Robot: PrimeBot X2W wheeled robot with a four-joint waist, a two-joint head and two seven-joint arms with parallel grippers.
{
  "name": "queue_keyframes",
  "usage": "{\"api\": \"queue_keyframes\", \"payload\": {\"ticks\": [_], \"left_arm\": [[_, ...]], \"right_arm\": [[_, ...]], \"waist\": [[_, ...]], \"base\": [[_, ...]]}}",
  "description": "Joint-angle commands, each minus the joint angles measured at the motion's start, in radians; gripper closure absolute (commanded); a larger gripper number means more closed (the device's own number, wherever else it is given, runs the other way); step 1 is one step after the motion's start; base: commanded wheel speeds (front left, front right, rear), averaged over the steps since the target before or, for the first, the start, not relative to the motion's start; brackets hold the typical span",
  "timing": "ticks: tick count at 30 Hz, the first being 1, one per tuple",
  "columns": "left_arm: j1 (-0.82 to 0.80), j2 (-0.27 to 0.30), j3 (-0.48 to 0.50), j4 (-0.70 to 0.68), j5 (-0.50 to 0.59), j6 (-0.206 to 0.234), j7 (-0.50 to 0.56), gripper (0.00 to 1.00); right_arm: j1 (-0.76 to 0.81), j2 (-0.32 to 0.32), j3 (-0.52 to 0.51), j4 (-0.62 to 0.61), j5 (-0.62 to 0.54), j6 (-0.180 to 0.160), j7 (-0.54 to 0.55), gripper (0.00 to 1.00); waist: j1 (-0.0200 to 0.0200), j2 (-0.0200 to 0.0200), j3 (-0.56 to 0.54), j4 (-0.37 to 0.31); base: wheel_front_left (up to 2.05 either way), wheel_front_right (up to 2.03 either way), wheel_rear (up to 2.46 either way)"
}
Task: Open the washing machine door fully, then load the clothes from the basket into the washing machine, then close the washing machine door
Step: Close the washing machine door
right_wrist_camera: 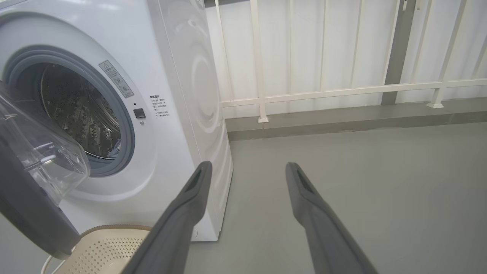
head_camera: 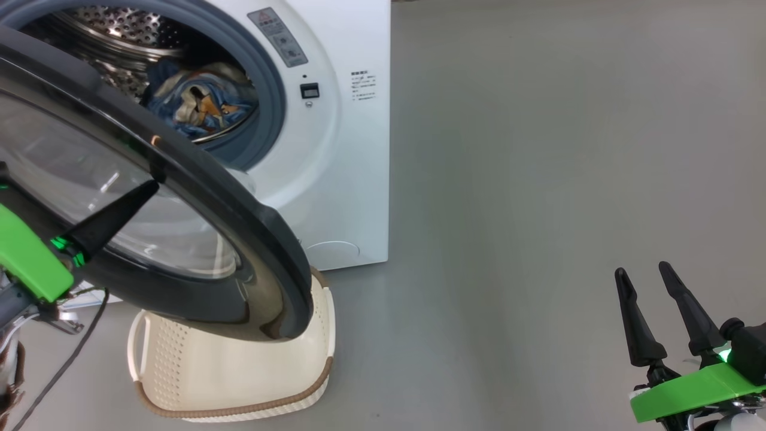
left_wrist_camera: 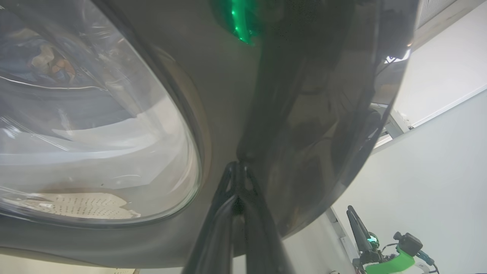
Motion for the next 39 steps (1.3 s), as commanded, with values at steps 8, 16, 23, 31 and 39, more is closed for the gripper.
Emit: {"api": "queue_keyframes", "payload": {"ticks": [8,16,23,31,39], "left_arm": [[0.027,0.078,0.037,-0.029,-0.021,-0.007,-0.056,1.0],[0.146,0.094,0.039,-0.022,-0.03,-0.007,-0.14,0.0],[0.254,0.094,0.014,-0.012,-0.002,-0.007,-0.265,0.0],[0.334,0.088,-0.035,-0.003,0.039,-0.007,-0.405,0.0],[0.404,0.083,-0.106,0.024,0.072,-0.007,-0.585,0.0]], "right_arm": [[-0.013,-0.011,0.013,-0.021,-0.013,0.007,-0.005,0.0],[-0.006,-0.011,0.022,-0.019,-0.011,0.007,-0.005,0.0],[-0.001,-0.009,0.03,-0.016,-0.01,0.007,-0.005,0.0],[-0.002,-0.008,0.037,-0.012,-0.01,0.007,-0.005,0.0],[-0.001,-0.006,0.04,-0.01,-0.01,0.007,-0.005,0.0]], "waist": [[-0.0001,0.0,-0.011,0.038],[-0.0001,0.0,-0.023,0.072],[-0.0001,0.0,-0.032,0.101],[-0.0001,0.0,-0.036,0.118],[-0.0001,0.0,-0.042,0.128]], "base": [[0.0,0.0,0.0],[0.0,0.0,0.0],[0.0,0.0,0.0],[0.0,0.0,0.0],[0.0,0.0,0.0]]}}
